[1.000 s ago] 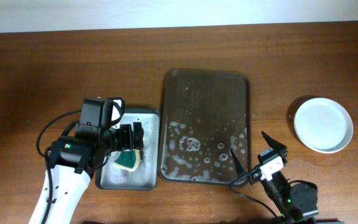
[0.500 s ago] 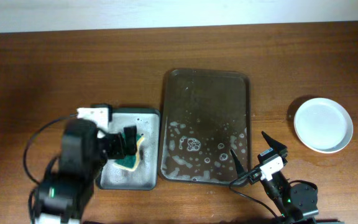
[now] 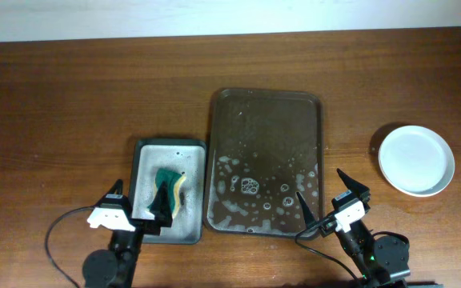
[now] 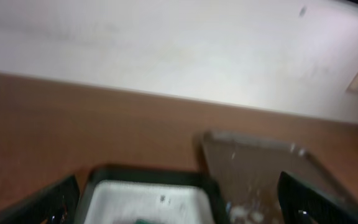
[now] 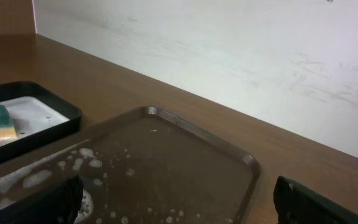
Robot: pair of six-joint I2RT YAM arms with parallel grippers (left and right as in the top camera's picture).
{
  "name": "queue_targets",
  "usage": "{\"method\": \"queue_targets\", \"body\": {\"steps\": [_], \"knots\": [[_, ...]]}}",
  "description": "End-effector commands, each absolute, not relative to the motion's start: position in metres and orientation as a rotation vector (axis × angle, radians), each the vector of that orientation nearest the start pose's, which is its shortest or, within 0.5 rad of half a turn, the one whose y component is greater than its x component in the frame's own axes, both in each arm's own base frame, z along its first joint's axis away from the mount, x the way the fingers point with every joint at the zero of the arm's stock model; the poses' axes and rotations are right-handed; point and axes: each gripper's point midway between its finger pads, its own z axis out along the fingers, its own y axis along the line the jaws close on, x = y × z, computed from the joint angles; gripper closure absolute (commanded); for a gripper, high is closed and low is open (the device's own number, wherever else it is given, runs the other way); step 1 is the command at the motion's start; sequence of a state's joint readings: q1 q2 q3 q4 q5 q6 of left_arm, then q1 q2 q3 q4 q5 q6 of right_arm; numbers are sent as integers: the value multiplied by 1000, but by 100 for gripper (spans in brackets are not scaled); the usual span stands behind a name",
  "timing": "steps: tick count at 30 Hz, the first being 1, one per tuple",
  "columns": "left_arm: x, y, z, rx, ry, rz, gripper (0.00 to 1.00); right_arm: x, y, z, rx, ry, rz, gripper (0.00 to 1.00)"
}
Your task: Clean dirty plates on tray and stack at the side
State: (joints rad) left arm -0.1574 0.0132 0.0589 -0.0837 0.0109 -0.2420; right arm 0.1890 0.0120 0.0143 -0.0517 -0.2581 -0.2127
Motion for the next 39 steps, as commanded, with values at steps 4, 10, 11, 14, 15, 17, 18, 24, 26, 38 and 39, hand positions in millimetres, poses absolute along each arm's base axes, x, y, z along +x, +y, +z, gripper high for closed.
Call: {"method": "queue_targets", "body": {"steps": [4, 10, 11, 14, 15, 17, 18, 24, 26, 38, 39], "knots": [[244, -32, 157, -81, 1652, -276, 0, 228, 89, 162, -513, 1542, 193, 1], [244, -32, 157, -81, 1653, -275, 0, 228, 89, 162, -513, 1542, 193, 1], [244, -32, 157, -81, 1653, -276, 0, 228, 89, 162, -513, 1542, 193, 1], [244, -32, 157, -81, 1653, -276, 0, 228, 89, 162, -513, 1542, 193, 1], [244, -32, 157, -81, 1653, -275, 0, 228, 89, 162, -513, 1542, 193, 1], [244, -32, 157, -81, 1653, -275, 0, 228, 89, 162, -513, 1542, 193, 1], [244, -32, 157, -81, 1653, -275, 0, 228, 89, 162, -513, 1542, 193, 1], [244, -32, 157, -81, 1653, -275, 0, 228, 89, 162, -513, 1542, 193, 1], [244, -32, 157, -81, 1653, -276, 0, 228, 89, 162, -513, 1542, 193, 1], [244, -32, 157, -81, 1653, -276, 0, 228, 89, 162, -513, 1542, 193, 1], [244, -32, 157, -81, 1653, -275, 0, 228, 89, 162, -513, 1542, 193, 1]]}}
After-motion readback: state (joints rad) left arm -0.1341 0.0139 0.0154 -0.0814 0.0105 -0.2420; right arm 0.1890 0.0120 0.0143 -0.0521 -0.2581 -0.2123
